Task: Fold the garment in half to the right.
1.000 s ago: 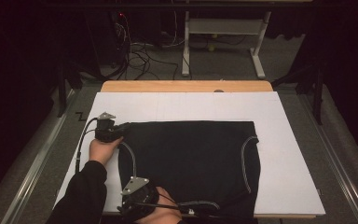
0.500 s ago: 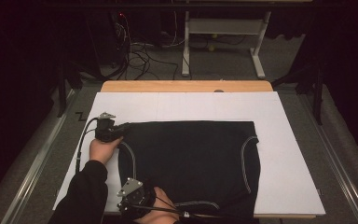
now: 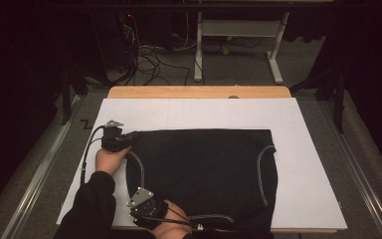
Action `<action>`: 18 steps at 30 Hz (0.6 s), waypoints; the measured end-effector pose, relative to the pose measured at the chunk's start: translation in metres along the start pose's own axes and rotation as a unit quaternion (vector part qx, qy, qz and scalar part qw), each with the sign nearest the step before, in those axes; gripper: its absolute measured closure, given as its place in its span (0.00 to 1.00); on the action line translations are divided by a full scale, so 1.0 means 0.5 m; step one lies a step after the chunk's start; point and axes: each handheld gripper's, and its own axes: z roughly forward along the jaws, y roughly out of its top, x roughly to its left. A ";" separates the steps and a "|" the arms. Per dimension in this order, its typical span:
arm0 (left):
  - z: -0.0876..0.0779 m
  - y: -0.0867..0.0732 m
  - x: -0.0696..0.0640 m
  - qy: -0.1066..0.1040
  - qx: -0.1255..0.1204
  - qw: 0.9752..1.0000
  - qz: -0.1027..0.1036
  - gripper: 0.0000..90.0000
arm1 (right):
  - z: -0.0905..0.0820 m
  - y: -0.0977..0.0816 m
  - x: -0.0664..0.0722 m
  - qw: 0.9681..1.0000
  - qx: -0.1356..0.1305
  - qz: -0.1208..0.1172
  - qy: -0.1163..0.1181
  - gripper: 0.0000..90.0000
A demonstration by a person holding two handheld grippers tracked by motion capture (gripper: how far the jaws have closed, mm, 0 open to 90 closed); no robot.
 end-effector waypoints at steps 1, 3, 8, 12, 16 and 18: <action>0.000 0.000 -0.001 0.002 -0.001 1.000 0.001 0.84 | 0.000 0.000 -0.001 1.000 -0.001 0.001 0.000 0.70; -0.001 -0.002 -0.003 0.004 -0.002 1.000 0.002 0.84 | -0.001 -0.003 -0.005 1.000 -0.005 0.002 -0.004 0.75; -0.002 -0.003 -0.007 0.012 -0.001 1.000 0.003 0.84 | -0.003 -0.007 -0.012 1.000 -0.009 0.015 -0.001 0.80; -0.005 -0.006 -0.006 0.010 -0.005 1.000 -0.003 0.84 | -0.006 -0.009 -0.015 1.000 -0.012 0.022 0.002 0.82; -0.006 -0.007 -0.005 0.008 -0.007 1.000 -0.007 0.84 | -0.012 -0.011 -0.012 1.000 -0.021 0.013 -0.004 0.84; -0.006 -0.007 -0.005 0.008 -0.006 1.000 -0.008 0.84 | -0.022 -0.013 -0.013 0.999 -0.031 0.017 -0.002 0.84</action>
